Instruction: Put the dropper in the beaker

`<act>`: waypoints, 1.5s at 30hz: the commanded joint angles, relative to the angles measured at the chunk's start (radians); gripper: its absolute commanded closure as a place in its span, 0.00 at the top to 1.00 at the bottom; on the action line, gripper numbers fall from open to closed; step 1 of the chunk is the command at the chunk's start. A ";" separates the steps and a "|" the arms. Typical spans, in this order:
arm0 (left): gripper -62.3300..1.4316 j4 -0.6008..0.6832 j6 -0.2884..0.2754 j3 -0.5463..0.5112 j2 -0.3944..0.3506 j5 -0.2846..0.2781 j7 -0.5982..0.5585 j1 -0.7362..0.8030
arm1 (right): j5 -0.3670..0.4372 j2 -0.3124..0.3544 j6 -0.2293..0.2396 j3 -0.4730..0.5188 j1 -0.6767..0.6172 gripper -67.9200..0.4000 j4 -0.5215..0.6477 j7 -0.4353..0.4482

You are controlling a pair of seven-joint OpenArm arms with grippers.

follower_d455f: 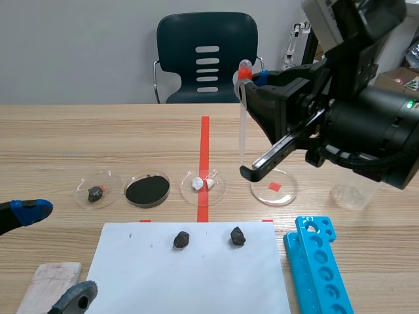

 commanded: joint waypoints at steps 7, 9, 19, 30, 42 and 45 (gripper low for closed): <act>1.00 0.022 -0.001 -0.004 0.002 -0.014 -0.018 0.000 | 0.014 0.002 -0.005 0.005 0.011 0.01 0.015 0.011; 1.00 0.022 -0.001 -0.004 0.002 -0.014 -0.018 0.000 | 0.014 0.002 -0.008 0.016 0.011 0.01 0.015 0.011; 1.00 0.022 -0.001 -0.004 0.002 -0.014 -0.018 0.000 | 0.014 0.002 -0.065 0.131 0.011 0.01 0.014 0.000; 1.00 0.022 -0.001 -0.004 0.002 -0.014 -0.018 0.000 | 0.055 0.002 -0.079 0.326 0.011 0.01 0.014 -0.050; 1.00 0.022 -0.001 -0.004 0.002 -0.014 -0.018 0.000 | 0.108 0.002 -0.079 0.484 0.011 0.01 -0.002 -0.101; 1.00 0.022 -0.001 -0.004 0.002 -0.014 -0.018 0.000 | 0.108 0.002 -0.079 0.499 0.011 0.01 -0.026 -0.101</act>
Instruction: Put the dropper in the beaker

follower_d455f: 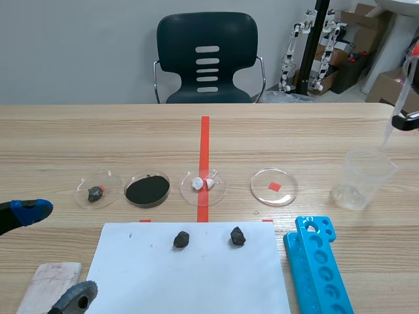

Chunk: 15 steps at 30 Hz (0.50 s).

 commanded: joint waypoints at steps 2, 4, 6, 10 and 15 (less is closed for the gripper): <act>1.00 0.022 -0.001 -0.004 0.002 -0.014 -0.018 0.000 | 0.014 0.003 -0.008 0.003 0.011 0.01 -0.028 0.012; 1.00 0.022 -0.001 -0.004 0.002 -0.014 -0.018 0.000 | 0.014 0.006 -0.007 0.001 0.014 0.01 -0.049 0.019; 1.00 0.022 -0.001 -0.004 0.002 -0.014 -0.018 0.000 | 0.014 0.005 -0.007 0.001 0.014 0.01 -0.068 0.041; 1.00 0.022 -0.001 -0.004 0.002 -0.014 -0.018 0.000 | 0.014 0.006 -0.007 0.000 0.019 0.01 -0.099 0.065; 1.00 0.022 -0.001 -0.004 0.002 -0.014 -0.018 0.000 | 0.011 0.005 -0.007 -0.002 0.049 0.01 -0.140 0.075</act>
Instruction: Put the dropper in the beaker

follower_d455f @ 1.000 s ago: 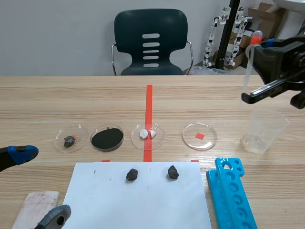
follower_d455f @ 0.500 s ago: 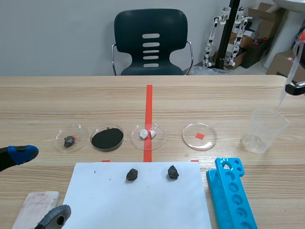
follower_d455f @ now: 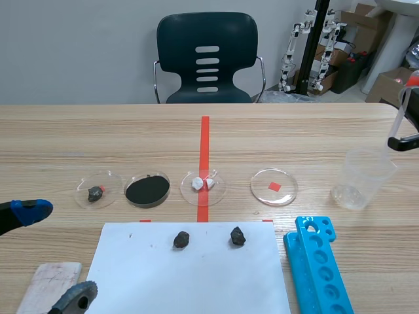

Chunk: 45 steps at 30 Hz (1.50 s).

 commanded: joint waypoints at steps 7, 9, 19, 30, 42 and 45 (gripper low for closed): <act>1.00 0.022 -0.001 -0.004 0.002 -0.014 -0.018 0.000 | 0.007 0.008 -0.007 -0.025 0.071 0.01 -0.044 0.023; 1.00 0.022 -0.001 -0.004 0.002 -0.014 -0.018 0.000 | 0.004 0.008 -0.007 -0.034 0.077 0.01 -0.050 0.024; 1.00 0.022 -0.001 -0.004 0.002 -0.014 -0.018 0.000 | -0.042 0.007 -0.009 -0.085 0.092 0.01 -0.090 0.037; 1.00 0.022 -0.001 -0.004 0.002 -0.014 -0.018 0.000 | -0.063 0.008 -0.015 -0.090 0.103 0.01 -0.108 0.057; 1.00 0.022 -0.001 -0.004 0.002 -0.014 -0.018 0.000 | -0.084 0.008 -0.015 -0.066 0.111 0.01 -0.107 0.060; 1.00 0.022 -0.001 -0.004 0.002 -0.014 -0.018 0.000 | -0.084 0.008 -0.015 -0.051 0.111 0.01 -0.107 0.060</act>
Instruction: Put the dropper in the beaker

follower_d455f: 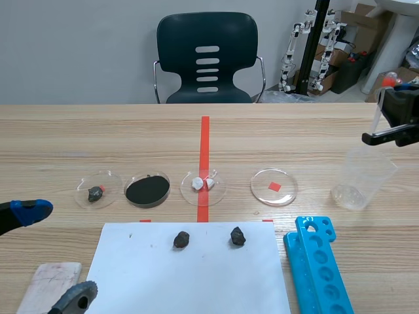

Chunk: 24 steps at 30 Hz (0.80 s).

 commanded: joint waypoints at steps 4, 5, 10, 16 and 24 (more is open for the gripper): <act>1.00 0.022 -0.001 -0.004 0.002 -0.014 -0.018 0.000 | 0.003 0.023 -0.001 0.021 0.011 0.01 0.006 0.013; 1.00 0.022 -0.001 -0.004 0.002 -0.014 -0.018 0.000 | 0.003 0.027 -0.001 0.021 0.010 0.01 0.006 0.014; 1.00 0.022 -0.001 -0.004 0.002 -0.014 -0.018 0.000 | 0.003 0.035 -0.016 0.020 0.010 0.01 0.005 0.014; 1.00 0.022 -0.001 -0.004 0.002 -0.014 -0.018 0.000 | 0.003 0.035 -0.016 0.018 0.010 0.01 -0.018 0.017; 1.00 0.022 -0.001 -0.004 0.002 -0.014 -0.018 0.000 | -0.024 0.035 -0.016 0.018 0.010 0.01 -0.084 0.076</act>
